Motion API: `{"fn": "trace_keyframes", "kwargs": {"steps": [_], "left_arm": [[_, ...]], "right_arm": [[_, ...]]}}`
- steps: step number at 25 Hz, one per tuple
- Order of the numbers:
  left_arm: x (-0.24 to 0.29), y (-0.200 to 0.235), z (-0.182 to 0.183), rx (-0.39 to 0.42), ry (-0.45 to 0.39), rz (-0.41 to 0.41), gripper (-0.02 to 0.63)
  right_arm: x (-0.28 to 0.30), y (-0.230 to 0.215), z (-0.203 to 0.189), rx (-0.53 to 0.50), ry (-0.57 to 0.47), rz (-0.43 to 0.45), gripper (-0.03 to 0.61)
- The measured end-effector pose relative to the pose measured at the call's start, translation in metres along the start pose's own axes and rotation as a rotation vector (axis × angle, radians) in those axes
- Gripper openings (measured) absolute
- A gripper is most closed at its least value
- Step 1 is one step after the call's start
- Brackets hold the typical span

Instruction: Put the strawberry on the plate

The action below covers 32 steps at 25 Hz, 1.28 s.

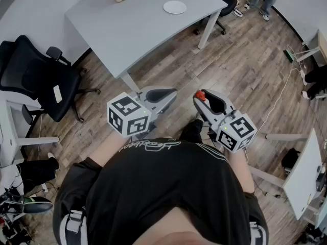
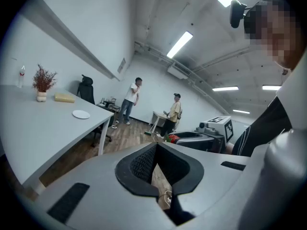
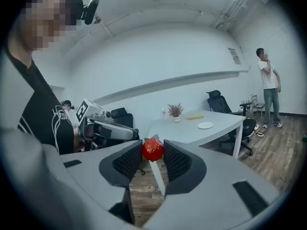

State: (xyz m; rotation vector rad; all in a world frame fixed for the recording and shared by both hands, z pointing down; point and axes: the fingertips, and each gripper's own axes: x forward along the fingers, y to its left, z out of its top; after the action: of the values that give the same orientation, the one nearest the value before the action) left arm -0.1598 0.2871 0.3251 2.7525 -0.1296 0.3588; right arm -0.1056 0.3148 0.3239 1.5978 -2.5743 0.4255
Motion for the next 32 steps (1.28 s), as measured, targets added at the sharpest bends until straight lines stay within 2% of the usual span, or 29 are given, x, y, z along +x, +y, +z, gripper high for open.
{"fn": "trace_keyframes", "kwargs": {"steps": [12, 17, 26, 32], "left_arm": [[0.004, -0.01, 0.0, 0.0, 0.008, 0.006, 0.008], [0.015, -0.003, 0.007, -0.007, -0.002, 0.012, 0.008], [0.051, 0.037, 0.025, -0.05, -0.016, 0.044, 0.008], [0.089, 0.083, 0.04, -0.096, -0.024, 0.08, 0.008]], "right_arm": [[-0.007, -0.004, 0.002, 0.006, -0.019, 0.015, 0.133], [-0.006, -0.016, 0.008, -0.045, -0.015, 0.002, 0.133], [0.014, -0.08, 0.019, 0.069, -0.031, 0.011, 0.133], [0.039, -0.138, 0.03, 0.086, -0.012, 0.03, 0.133]]}}
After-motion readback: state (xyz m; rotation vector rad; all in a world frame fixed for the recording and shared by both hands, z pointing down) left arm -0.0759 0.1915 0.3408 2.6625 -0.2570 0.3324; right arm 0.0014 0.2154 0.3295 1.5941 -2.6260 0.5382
